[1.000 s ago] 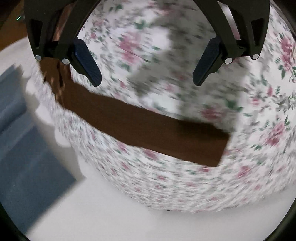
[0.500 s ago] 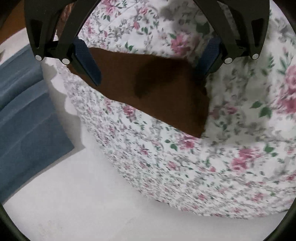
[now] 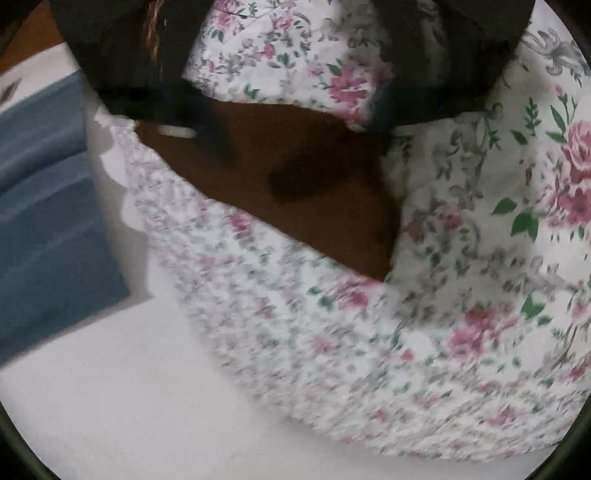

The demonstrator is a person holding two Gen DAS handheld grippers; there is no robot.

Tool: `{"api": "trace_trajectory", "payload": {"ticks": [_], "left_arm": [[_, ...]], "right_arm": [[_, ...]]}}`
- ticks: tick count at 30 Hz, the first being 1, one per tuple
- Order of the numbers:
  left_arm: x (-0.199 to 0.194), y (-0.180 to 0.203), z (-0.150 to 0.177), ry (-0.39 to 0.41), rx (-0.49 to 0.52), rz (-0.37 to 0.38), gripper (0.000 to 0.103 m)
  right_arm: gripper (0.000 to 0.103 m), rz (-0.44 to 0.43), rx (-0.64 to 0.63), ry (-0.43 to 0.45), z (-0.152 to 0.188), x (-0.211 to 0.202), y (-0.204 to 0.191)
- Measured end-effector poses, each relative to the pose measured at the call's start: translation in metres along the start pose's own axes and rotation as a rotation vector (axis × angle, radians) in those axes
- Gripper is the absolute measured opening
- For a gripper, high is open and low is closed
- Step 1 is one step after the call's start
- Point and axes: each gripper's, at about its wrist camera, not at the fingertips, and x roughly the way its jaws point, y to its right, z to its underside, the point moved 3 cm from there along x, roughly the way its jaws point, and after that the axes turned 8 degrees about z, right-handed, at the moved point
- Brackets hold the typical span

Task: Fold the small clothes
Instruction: 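Grasp the other brown sleeve cuff with the left gripper, then fold the held sleeve over the shirt body with the left gripper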

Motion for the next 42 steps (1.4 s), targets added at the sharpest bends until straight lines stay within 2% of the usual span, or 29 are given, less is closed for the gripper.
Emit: {"api": "trace_trajectory", "payload": {"ticks": [1,2,3,4,6,9,13,19,21,24,27,30,35,39,42], "left_arm": [[0.004,-0.002,0.000,-0.010,-0.008,-0.007,0.028],[0.006,-0.002,0.001,-0.012,-0.003,-0.034,0.014],[0.007,0.000,0.001,-0.010,0.018,-0.078,0.006],[0.006,0.003,-0.001,0.000,0.042,-0.112,0.004],[-0.003,0.014,-0.006,0.037,0.080,-0.154,0.004],[-0.017,0.038,-0.014,0.093,0.125,-0.159,0.004],[-0.019,0.088,-0.012,0.116,0.241,-0.173,0.004],[0.006,0.204,0.019,0.094,0.433,-0.080,0.004],[0.018,0.244,0.035,0.077,0.499,-0.046,0.004],[0.043,0.315,0.077,0.037,0.620,0.024,0.004],[0.069,0.368,0.123,-0.003,0.720,0.066,0.004],[0.102,0.408,0.168,-0.064,0.770,0.109,0.004],[0.151,0.444,0.240,-0.180,0.812,0.154,0.004],[0.196,0.455,0.299,-0.278,0.856,0.133,0.004],[0.217,0.460,0.333,-0.322,0.878,0.112,0.004]], "right_arm": [[0.101,0.000,0.000,0.000,0.000,0.000,0.000],[0.101,-0.001,0.000,0.001,0.000,0.000,0.000],[0.101,-0.001,-0.001,0.000,0.000,0.000,0.000],[0.101,-0.001,-0.001,0.000,0.000,0.000,0.000],[0.101,-0.001,-0.001,0.000,0.000,0.000,0.000],[0.101,0.000,-0.001,0.000,0.000,0.000,0.000],[0.101,-0.002,0.000,0.001,0.000,0.000,0.000],[0.101,-0.002,0.001,0.001,0.000,0.000,0.000],[0.101,-0.003,0.001,0.001,-0.001,0.000,0.001],[0.101,-0.003,0.001,0.002,0.000,0.000,0.001],[0.101,-0.005,0.003,0.003,0.000,-0.001,0.001],[0.101,-0.008,0.006,0.004,0.000,-0.001,0.000],[0.101,-0.009,0.008,0.005,0.000,-0.001,-0.001],[0.101,-0.012,0.012,0.007,0.000,-0.002,0.000],[0.101,-0.012,0.013,0.008,0.001,-0.002,-0.001]]}}
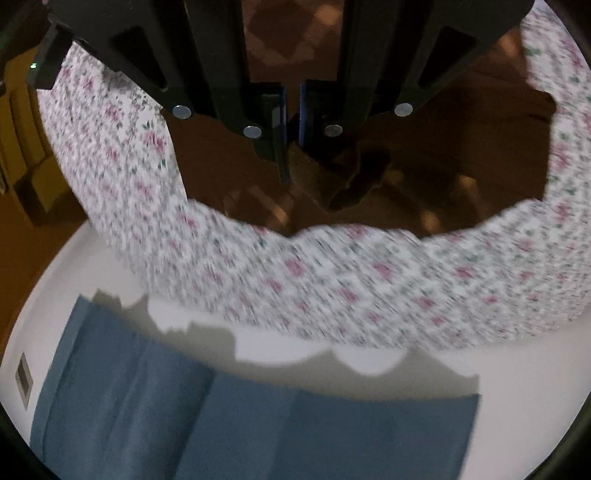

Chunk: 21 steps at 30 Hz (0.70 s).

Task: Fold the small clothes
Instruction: 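Fold the held sleeve over the shirt body with the left gripper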

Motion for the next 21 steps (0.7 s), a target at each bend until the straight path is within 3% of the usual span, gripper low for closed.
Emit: {"api": "trace_trajectory", "payload": {"ticks": [7,16,19,21], "left_arm": [[0.054,0.031,0.016,-0.065,0.024,-0.005,0.004],[0.092,0.058,0.027,-0.140,0.083,0.025,0.005],[0.086,0.062,0.031,-0.144,0.081,0.051,0.015],[0.071,0.064,0.030,-0.128,0.090,0.063,0.033]], "right_arm": [[0.101,0.000,0.001,0.001,0.000,0.000,0.000],[0.101,-0.001,0.002,0.002,0.000,-0.001,0.002],[0.101,-0.002,0.002,0.002,0.001,-0.001,0.001],[0.101,-0.002,0.002,0.003,0.001,-0.001,0.001]]}}
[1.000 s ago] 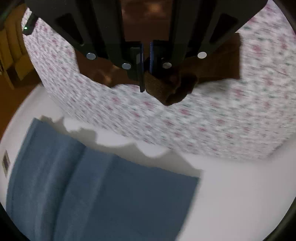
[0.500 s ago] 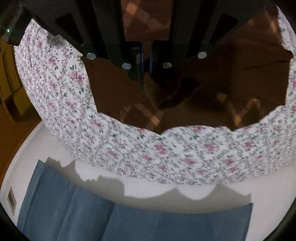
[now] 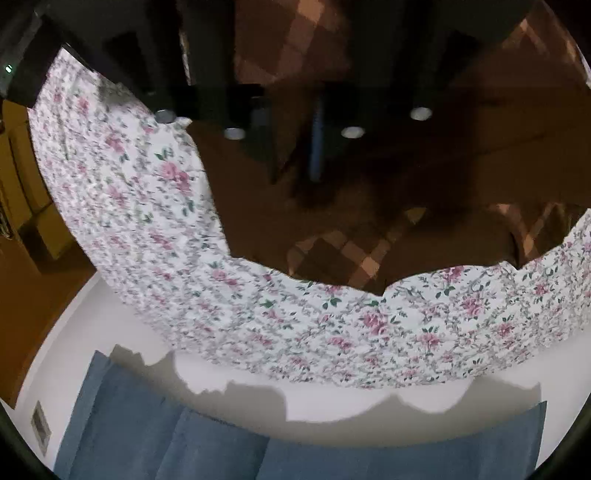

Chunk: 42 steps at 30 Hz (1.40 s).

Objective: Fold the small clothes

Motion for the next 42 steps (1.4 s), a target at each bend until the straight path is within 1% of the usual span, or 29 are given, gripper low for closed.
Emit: {"api": "trace_trajectory", "payload": {"ticks": [1,2,3,4,5,6,9,10,11,12,14,15,18,20,23,24,26,27,28,29,32,35,36,37,38,39,40,41,42], "left_arm": [[-0.009,0.001,0.000,0.016,0.008,0.001,0.039],[-0.023,0.002,0.000,0.042,0.018,0.005,0.048],[-0.040,0.000,0.000,0.073,0.023,0.014,0.054],[-0.051,-0.002,0.002,0.093,0.023,0.018,0.056],[-0.070,-0.010,0.005,0.122,0.017,0.024,0.057],[-0.079,-0.015,0.007,0.137,0.014,0.024,0.057],[-0.117,-0.056,0.022,0.186,-0.019,-0.006,0.057],[-0.130,-0.080,0.032,0.197,-0.044,-0.033,0.057],[-0.136,-0.094,0.038,0.200,-0.059,-0.057,0.057],[-0.144,-0.119,0.049,0.202,-0.081,-0.111,0.057],[-0.153,-0.155,0.067,0.202,-0.118,-0.198,0.057],[-0.156,-0.177,0.078,0.190,-0.151,-0.243,0.057],[-0.165,-0.221,0.100,0.175,-0.233,-0.291,0.057],[-0.165,-0.236,0.107,0.162,-0.249,-0.304,0.057],[-0.162,-0.247,0.113,0.147,-0.255,-0.324,0.057],[-0.160,-0.249,0.114,0.147,-0.264,-0.324,0.057],[-0.155,-0.254,0.116,0.144,-0.286,-0.322,0.057],[-0.153,-0.256,0.116,0.143,-0.291,-0.318,0.057],[-0.153,-0.258,0.117,0.140,-0.293,-0.317,0.057],[-0.151,-0.259,0.116,0.139,-0.295,-0.317,0.057],[-0.149,-0.263,0.118,0.137,-0.295,-0.312,0.057],[-0.144,-0.267,0.117,0.129,-0.308,-0.310,0.057],[-0.141,-0.269,0.118,0.125,-0.320,-0.306,0.057],[-0.140,-0.272,0.118,0.124,-0.329,-0.304,0.057],[-0.139,-0.273,0.119,0.124,-0.334,-0.303,0.057],[-0.138,-0.276,0.119,0.123,-0.338,-0.302,0.057],[-0.138,-0.276,0.120,0.125,-0.339,-0.302,0.057],[-0.138,-0.277,0.120,0.127,-0.338,-0.301,0.057],[-0.138,-0.277,0.119,0.129,-0.338,-0.301,0.057]], "right_arm": [[0.101,0.000,0.000,0.000,0.000,0.000,0.000],[0.101,0.001,0.000,0.000,0.000,0.000,-0.001],[0.101,0.001,-0.001,0.000,0.000,0.000,-0.001],[0.101,0.001,0.000,0.001,0.000,0.000,-0.001],[0.101,0.000,0.000,0.001,0.000,0.000,-0.001],[0.101,0.000,0.000,0.002,0.000,0.000,-0.001],[0.101,0.000,0.001,0.006,0.001,-0.001,-0.002],[0.101,-0.002,0.002,0.008,0.001,-0.001,-0.003],[0.101,-0.002,-0.005,0.006,0.002,-0.001,-0.005],[0.101,0.001,-0.013,0.003,0.002,-0.001,-0.006],[0.100,0.030,-0.030,-0.007,0.002,-0.002,-0.013],[0.099,0.037,-0.028,-0.009,0.000,-0.004,-0.015],[0.091,0.006,-0.037,0.026,-0.009,-0.017,-0.041],[0.089,-0.036,-0.053,0.030,-0.019,-0.018,-0.069],[0.086,-0.100,-0.062,-0.009,-0.032,0.002,-0.100],[0.084,-0.112,-0.063,-0.037,-0.037,0.017,-0.112],[0.076,-0.116,-0.052,-0.092,-0.044,0.044,-0.123],[0.072,-0.107,-0.025,-0.130,-0.049,0.065,-0.129],[0.069,-0.098,-0.010,-0.144,-0.051,0.076,-0.131],[0.068,-0.085,0.002,-0.154,-0.054,0.087,-0.133],[0.067,0.003,-0.012,-0.172,-0.060,0.122,-0.146],[0.066,0.041,-0.015,-0.200,-0.057,0.147,-0.151],[0.061,0.046,-0.017,-0.207,-0.056,0.151,-0.149],[0.050,0.054,-0.023,-0.214,-0.055,0.157,-0.151],[0.045,0.065,-0.031,-0.226,-0.053,0.162,-0.150],[0.031,0.070,-0.039,-0.235,-0.052,0.167,-0.153],[0.021,0.074,-0.052,-0.249,-0.050,0.172,-0.156],[0.020,0.075,-0.067,-0.252,-0.049,0.175,-0.159],[0.015,0.077,-0.080,-0.245,-0.049,0.172,-0.159]]}}
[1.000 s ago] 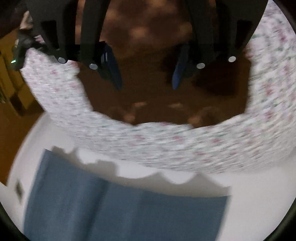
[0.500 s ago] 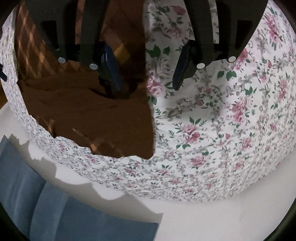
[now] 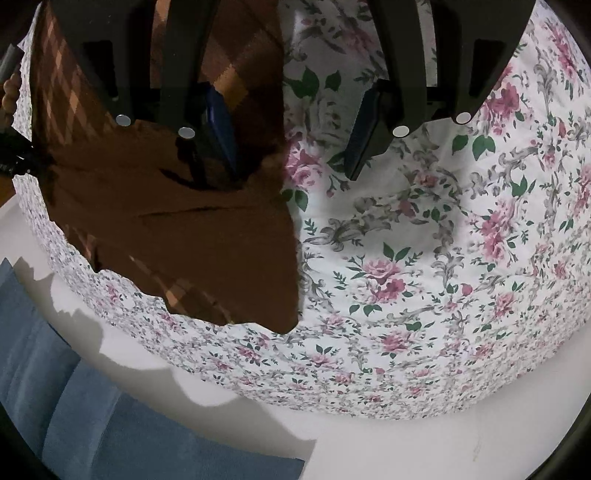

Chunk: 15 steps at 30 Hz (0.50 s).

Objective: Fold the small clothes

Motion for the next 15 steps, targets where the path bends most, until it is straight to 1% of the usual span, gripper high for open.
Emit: {"api": "trace_trajectory", "payload": {"ticks": [1,5,7,9,10,12,15], "left_arm": [[0.000,-0.001,-0.001,0.003,-0.006,-0.001,0.057],[0.000,-0.007,-0.002,0.010,-0.032,0.003,0.057],[0.000,-0.008,-0.002,0.012,-0.033,0.005,0.057],[0.000,-0.008,-0.002,0.014,-0.030,-0.001,0.057],[0.000,-0.008,-0.002,0.015,-0.028,-0.004,0.057],[0.000,-0.008,-0.002,0.015,-0.028,-0.004,0.057],[0.001,-0.008,-0.002,0.015,-0.039,0.006,0.057]], "right_arm": [[0.011,0.002,-0.014,0.015,-0.001,-0.002,-0.004],[0.010,-0.030,-0.004,0.092,0.005,-0.032,0.003],[0.010,0.004,0.004,0.113,0.009,-0.039,0.013],[0.010,0.048,0.007,0.096,0.013,-0.033,0.022],[0.010,0.054,0.016,0.083,0.014,-0.028,0.027],[0.010,0.044,0.030,0.065,0.017,-0.021,0.034],[0.010,0.037,0.031,0.073,0.016,-0.018,0.035]]}}
